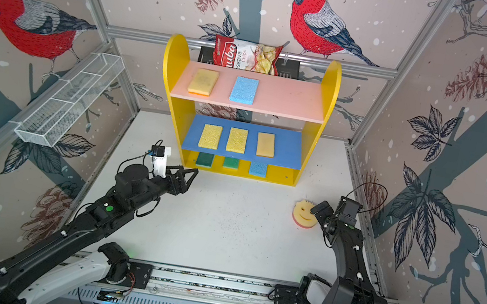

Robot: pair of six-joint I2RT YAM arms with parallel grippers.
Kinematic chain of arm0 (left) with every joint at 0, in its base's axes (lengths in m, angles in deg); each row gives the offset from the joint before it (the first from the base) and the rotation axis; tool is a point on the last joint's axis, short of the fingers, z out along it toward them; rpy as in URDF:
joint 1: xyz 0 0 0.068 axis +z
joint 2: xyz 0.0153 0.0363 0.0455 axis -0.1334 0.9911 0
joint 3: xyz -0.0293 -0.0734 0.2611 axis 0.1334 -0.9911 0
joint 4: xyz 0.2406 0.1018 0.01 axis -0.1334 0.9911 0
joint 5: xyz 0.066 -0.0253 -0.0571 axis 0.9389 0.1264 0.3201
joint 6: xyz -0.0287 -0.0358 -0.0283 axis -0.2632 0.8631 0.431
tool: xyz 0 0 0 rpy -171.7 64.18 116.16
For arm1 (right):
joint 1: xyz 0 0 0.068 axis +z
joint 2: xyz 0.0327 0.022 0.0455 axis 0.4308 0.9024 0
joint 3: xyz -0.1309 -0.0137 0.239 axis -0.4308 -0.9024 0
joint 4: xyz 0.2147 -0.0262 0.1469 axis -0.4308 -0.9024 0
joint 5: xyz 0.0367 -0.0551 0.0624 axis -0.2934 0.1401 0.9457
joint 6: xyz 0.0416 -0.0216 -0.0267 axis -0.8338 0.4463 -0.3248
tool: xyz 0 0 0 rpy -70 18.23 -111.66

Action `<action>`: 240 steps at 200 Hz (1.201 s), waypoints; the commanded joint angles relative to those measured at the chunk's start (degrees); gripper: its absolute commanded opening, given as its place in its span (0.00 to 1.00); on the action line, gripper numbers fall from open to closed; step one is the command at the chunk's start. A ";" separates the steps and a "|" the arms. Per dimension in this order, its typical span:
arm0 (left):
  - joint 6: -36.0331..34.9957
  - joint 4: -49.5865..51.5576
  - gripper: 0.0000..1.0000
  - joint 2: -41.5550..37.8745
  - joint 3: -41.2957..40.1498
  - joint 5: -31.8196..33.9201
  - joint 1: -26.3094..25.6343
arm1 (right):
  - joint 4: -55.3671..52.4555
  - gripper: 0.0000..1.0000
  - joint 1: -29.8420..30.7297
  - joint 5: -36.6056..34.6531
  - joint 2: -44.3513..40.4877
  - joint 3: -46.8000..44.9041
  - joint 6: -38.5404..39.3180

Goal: Arrange cleaning sponges on a shelf
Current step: Move the cleaning sponge to the center of the table.

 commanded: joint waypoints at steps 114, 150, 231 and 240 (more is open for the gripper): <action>-0.43 -6.11 0.78 6.47 -0.62 -2.18 0.18 | 3.51 0.88 22.33 -10.82 7.22 -1.30 -3.54; -0.48 -6.73 0.78 7.45 -0.68 -2.86 0.14 | 3.94 0.88 27.78 -10.76 6.84 -1.50 -6.05; 1.95 -7.99 0.77 10.68 -1.26 -4.90 0.18 | 7.30 0.88 53.88 -13.74 20.89 8.45 -14.69; 2.00 -7.39 0.77 10.72 -1.30 -4.55 0.18 | 6.91 0.88 56.27 -14.26 23.84 11.24 -14.25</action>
